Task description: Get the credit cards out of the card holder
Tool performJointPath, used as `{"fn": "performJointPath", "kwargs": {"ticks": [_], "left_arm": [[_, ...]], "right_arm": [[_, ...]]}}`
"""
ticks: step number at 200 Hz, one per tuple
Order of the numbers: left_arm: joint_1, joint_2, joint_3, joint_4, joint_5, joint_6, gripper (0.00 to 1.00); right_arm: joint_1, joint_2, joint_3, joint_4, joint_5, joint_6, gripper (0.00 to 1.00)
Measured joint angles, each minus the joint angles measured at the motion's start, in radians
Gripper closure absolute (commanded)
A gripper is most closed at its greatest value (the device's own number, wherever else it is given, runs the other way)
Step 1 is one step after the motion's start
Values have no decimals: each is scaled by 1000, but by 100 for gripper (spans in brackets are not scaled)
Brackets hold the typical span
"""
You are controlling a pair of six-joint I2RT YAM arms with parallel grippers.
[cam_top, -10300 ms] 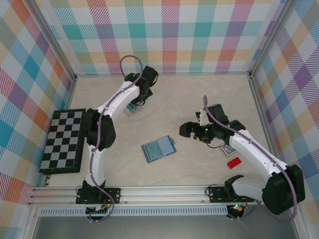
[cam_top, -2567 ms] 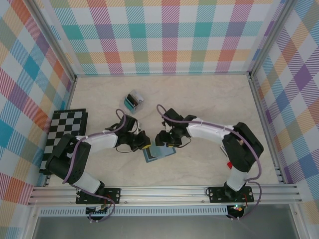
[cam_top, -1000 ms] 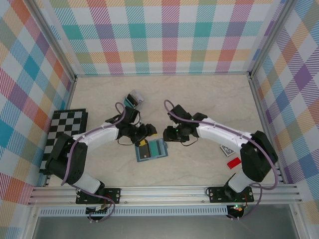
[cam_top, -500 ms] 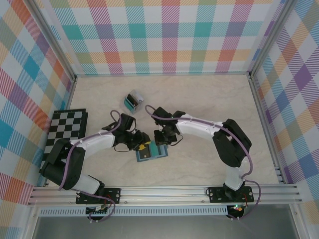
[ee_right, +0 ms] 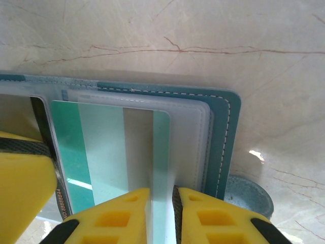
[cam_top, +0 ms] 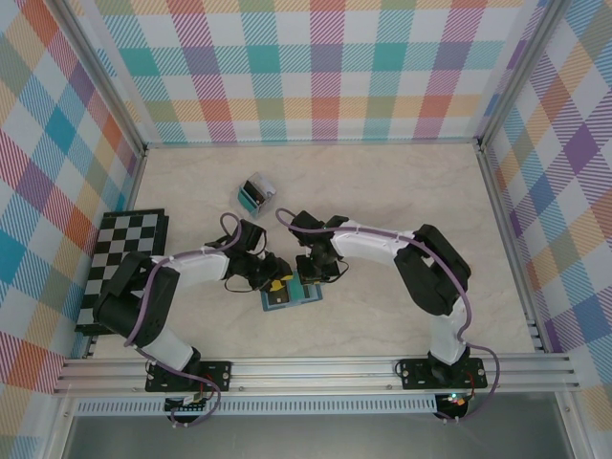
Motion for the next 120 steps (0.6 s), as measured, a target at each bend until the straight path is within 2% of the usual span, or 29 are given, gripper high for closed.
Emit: {"fn": "performJointPath", "kwargs": {"ticks": [42,120], "left_arm": [[-6,17,17,-8,-1,32,68],[-6,39,18,14,16,66,77]], "right_arm": [[-3,13,-1,3,-11,0,79],[-21,6,-30,35,-56,8,79]]}}
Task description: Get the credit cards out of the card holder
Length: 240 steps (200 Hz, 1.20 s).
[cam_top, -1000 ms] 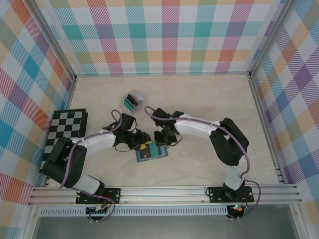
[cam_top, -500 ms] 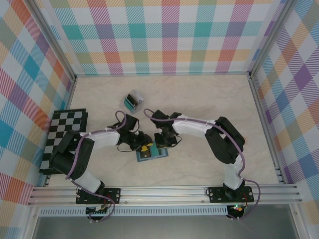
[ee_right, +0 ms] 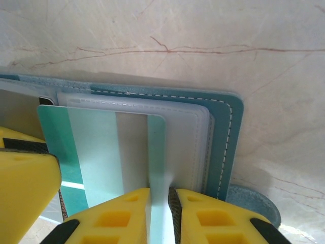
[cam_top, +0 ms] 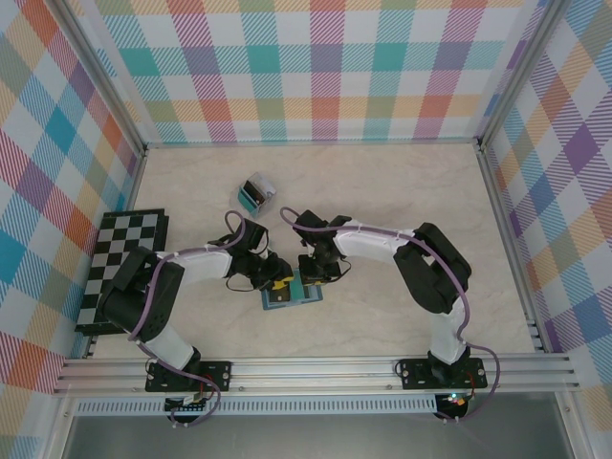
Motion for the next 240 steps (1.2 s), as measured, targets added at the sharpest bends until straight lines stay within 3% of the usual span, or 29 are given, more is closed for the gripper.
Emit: {"fn": "performJointPath", "kwargs": {"ticks": [114,177,240], "left_arm": [[0,9,-4,47,10,18,79],[0,6,-14,59,-1,71,99],[0,-63,11,-76,-84,151,100]], "right_arm": [[-7,-1,-7,11,-23,2,79],[-16,-14,-29,37,-43,8,79],[-19,-34,-67,82,-49,26,79]]}}
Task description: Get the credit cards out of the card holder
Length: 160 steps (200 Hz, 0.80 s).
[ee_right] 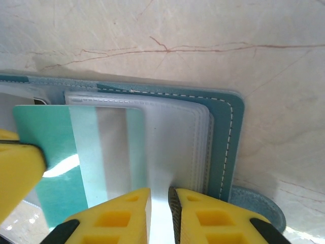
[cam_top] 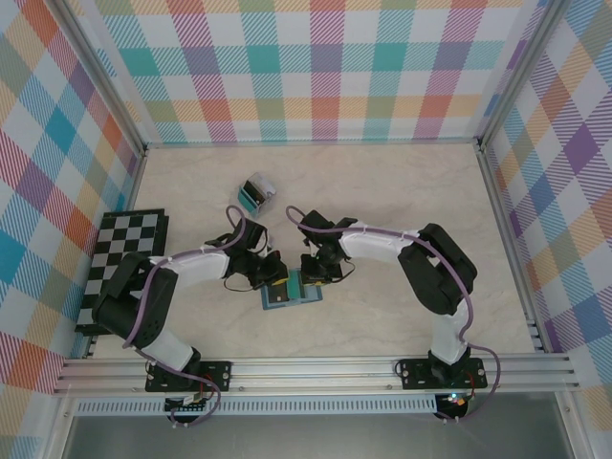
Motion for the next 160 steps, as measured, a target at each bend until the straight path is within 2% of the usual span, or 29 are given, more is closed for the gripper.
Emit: {"fn": "performJointPath", "kwargs": {"ticks": [38,91,134,160], "left_arm": [[0,-68,46,-169,-92,40,100],[38,-219,118,-343,-163,73,100],[149,-312,202,-364,-92,71,100],[198,-327,243,-354,4,43,100]], "right_arm": [[-1,-22,-27,29,-3,8,76],[-23,-186,-84,88,-46,35,54],[-84,-338,-133,250,-170,110,34],[-118,-349,-164,360,-268,193,31]]}}
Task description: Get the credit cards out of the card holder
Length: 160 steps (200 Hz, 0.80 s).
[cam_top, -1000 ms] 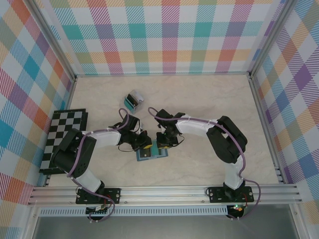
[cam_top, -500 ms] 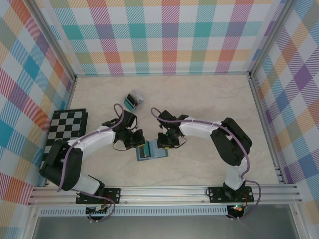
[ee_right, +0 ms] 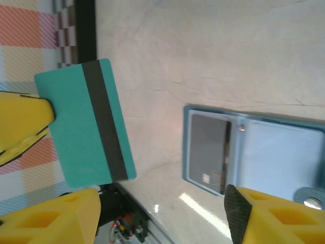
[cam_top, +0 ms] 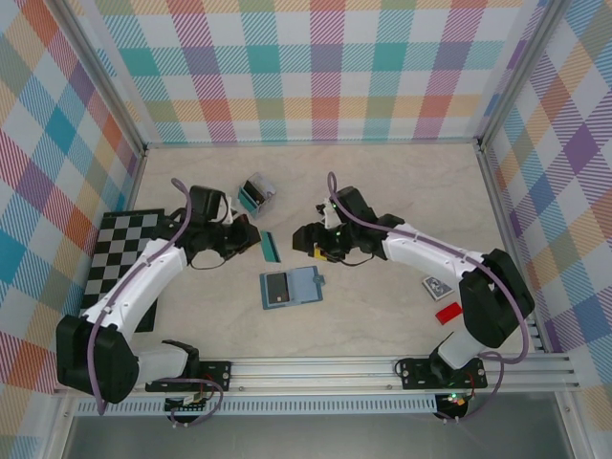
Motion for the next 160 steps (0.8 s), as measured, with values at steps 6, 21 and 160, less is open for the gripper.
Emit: {"fn": "performJointPath", "kwargs": {"ticks": [6,21,160], "left_arm": [[13,-2,7,11,27,-11,100],[41,-3,16,48,87,-45,100],[152,-5,4,393,348,-317,100]], "right_arm": [[-7,0,-5,24,-25,24,31],[-24,1,-8,82,-80,81,30],[-69,111,138,452,-331,361,67]]}}
